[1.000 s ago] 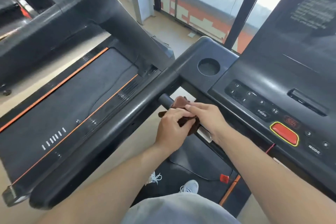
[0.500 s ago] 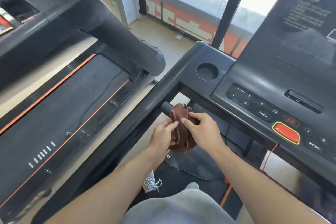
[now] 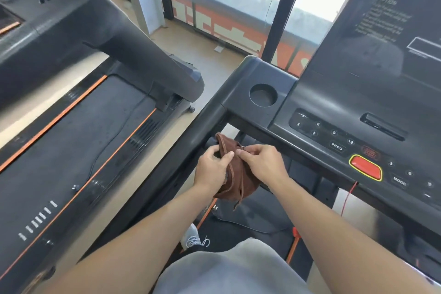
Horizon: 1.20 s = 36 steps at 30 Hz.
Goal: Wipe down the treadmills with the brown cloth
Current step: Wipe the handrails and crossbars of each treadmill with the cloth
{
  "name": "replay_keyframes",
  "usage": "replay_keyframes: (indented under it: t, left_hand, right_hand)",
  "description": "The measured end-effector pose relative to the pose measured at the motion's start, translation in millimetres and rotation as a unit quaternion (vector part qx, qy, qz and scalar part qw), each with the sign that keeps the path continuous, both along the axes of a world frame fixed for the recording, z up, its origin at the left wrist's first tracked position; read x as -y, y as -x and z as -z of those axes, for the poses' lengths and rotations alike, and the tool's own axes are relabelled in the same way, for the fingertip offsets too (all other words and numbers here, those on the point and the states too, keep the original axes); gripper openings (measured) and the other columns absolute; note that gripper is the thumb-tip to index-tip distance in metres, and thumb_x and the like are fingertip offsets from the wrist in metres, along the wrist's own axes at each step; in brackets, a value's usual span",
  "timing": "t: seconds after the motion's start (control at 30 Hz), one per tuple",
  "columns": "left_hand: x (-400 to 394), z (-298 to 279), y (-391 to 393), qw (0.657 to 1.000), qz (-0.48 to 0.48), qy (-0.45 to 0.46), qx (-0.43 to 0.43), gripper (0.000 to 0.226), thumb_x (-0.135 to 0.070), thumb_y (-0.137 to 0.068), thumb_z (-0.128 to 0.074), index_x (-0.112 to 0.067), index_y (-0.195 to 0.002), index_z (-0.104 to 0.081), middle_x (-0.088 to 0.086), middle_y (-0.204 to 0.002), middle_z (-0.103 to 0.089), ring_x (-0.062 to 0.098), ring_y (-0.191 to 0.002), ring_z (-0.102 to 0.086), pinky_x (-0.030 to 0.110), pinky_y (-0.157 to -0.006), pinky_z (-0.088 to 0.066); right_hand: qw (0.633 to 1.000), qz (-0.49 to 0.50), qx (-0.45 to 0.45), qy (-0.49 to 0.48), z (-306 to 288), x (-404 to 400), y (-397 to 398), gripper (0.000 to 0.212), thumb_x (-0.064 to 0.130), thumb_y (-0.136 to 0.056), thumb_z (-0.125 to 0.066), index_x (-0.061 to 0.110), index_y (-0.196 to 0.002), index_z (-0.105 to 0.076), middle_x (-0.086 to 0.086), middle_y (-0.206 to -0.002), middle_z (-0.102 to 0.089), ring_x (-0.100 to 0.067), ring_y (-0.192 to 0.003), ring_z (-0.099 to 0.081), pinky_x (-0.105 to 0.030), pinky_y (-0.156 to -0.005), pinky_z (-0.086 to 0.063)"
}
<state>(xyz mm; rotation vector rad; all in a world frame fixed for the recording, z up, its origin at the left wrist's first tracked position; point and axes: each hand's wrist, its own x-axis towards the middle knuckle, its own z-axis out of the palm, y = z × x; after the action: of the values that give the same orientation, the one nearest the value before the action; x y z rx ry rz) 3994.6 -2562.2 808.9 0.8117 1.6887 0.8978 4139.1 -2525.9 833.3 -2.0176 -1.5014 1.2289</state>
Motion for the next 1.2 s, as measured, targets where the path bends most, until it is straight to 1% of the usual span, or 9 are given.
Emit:
replay_keyframes:
  t: [0.1, 0.23, 0.37, 0.53, 0.63, 0.77, 0.9, 1.07, 1.2]
  left_hand:
    - [-2, 5, 1, 0.999, -0.038, 0.005, -0.037, 0.007, -0.026, -0.094, -0.067, -0.021, -0.09, -0.07, -0.006, -0.074, -0.068, 0.019, -0.075, -0.065, 0.034, -0.072, -0.052]
    - [-2, 8, 2, 0.997, -0.07, 0.013, -0.028, 0.01, -0.021, -0.096, -0.064, -0.017, -0.087, -0.068, -0.003, -0.075, -0.069, 0.019, -0.075, -0.064, 0.032, -0.069, -0.05]
    - [-3, 0, -5, 0.997, -0.044, -0.004, -0.062, 0.007, -0.02, -0.097, -0.063, -0.018, -0.092, -0.068, -0.007, -0.067, -0.062, 0.012, -0.066, -0.058, 0.018, -0.059, -0.043]
    - [-3, -3, -5, 0.995, -0.069, -0.008, -0.065, 0.009, -0.017, -0.101, -0.059, -0.015, -0.101, -0.068, -0.009, -0.065, -0.056, 0.006, -0.059, -0.052, 0.015, -0.053, -0.037]
    - [-2, -6, -4, 0.996, -0.073, -0.01, -0.059, 0.014, -0.018, -0.101, -0.058, -0.016, -0.109, -0.069, -0.008, -0.071, -0.06, 0.005, -0.063, -0.055, 0.018, -0.058, -0.04]
    - [1, -16, -8, 0.996, -0.072, -0.036, -0.043, 0.012, -0.018, -0.1, -0.059, -0.025, -0.105, -0.069, -0.01, -0.081, -0.069, 0.007, -0.077, -0.064, 0.008, -0.066, -0.044]
    - [9, -18, -19, 0.997, -0.001, -0.078, -0.01, 0.014, -0.022, -0.099, -0.063, -0.03, -0.102, -0.075, -0.011, -0.09, -0.078, 0.01, -0.092, -0.072, 0.025, -0.084, -0.054]
    - [18, -26, -20, 0.994, 0.032, -0.092, 0.04, 0.022, -0.021, -0.104, -0.058, -0.025, -0.112, -0.079, -0.02, -0.066, -0.068, -0.009, -0.061, -0.059, 0.012, -0.063, -0.044]
    - [22, -30, -16, 0.994, 0.021, -0.076, 0.072, 0.038, -0.023, -0.103, -0.061, -0.055, -0.09, -0.077, -0.009, -0.072, -0.068, 0.004, -0.061, -0.053, 0.02, -0.061, -0.046]
  right_hand:
    - [1.0, 0.015, 0.01, 0.022, 1, -7, 6, 0.016, 0.042, -0.089, -0.077, 0.028, -0.093, -0.083, 0.016, -0.087, -0.071, -0.008, -0.089, -0.065, -0.023, -0.069, -0.047]
    - [0.989, 0.113, -0.084, 0.041, 7, -3, -2, 0.016, 0.031, -0.094, -0.074, 0.031, -0.079, -0.082, 0.015, -0.086, -0.077, -0.01, -0.09, -0.071, -0.029, -0.078, -0.056]
    - [0.972, 0.168, -0.16, -0.034, 14, 18, -7, 0.014, 0.029, -0.097, -0.069, 0.029, -0.091, -0.081, 0.011, -0.086, -0.079, -0.014, -0.09, -0.075, -0.038, -0.086, -0.06]
    - [0.926, 0.299, -0.227, -0.041, 11, 26, -13, 0.015, 0.027, -0.098, -0.069, 0.027, -0.088, -0.079, 0.011, -0.078, -0.076, -0.009, -0.078, -0.068, -0.028, -0.068, -0.052]
    - [0.908, 0.334, -0.235, -0.092, 6, 30, -10, 0.015, 0.023, -0.102, -0.064, 0.025, -0.092, -0.074, 0.013, -0.071, -0.07, -0.004, -0.07, -0.066, -0.027, -0.074, -0.054]
    - [0.923, 0.286, -0.214, -0.146, -4, 39, 0, 0.014, 0.024, -0.103, -0.061, 0.025, -0.091, -0.069, 0.015, -0.063, -0.061, -0.006, -0.064, -0.058, -0.038, -0.075, -0.055]
    - [0.962, 0.169, -0.195, -0.084, -16, 38, 13, 0.009, 0.03, -0.098, -0.066, 0.025, -0.092, -0.07, 0.019, -0.07, -0.069, 0.002, -0.065, -0.061, -0.026, -0.069, -0.047]
    - [0.944, 0.197, -0.265, 0.006, -23, 29, 16, 0.032, 0.035, -0.083, -0.085, 0.022, -0.108, -0.07, 0.01, -0.096, -0.079, -0.006, -0.091, -0.075, -0.031, -0.086, -0.059]
    - [0.922, 0.207, -0.326, 0.026, -24, 31, 14, 0.033, 0.018, -0.09, -0.08, 0.011, -0.12, -0.069, 0.002, -0.102, -0.08, -0.012, -0.096, -0.076, -0.03, -0.087, -0.06]
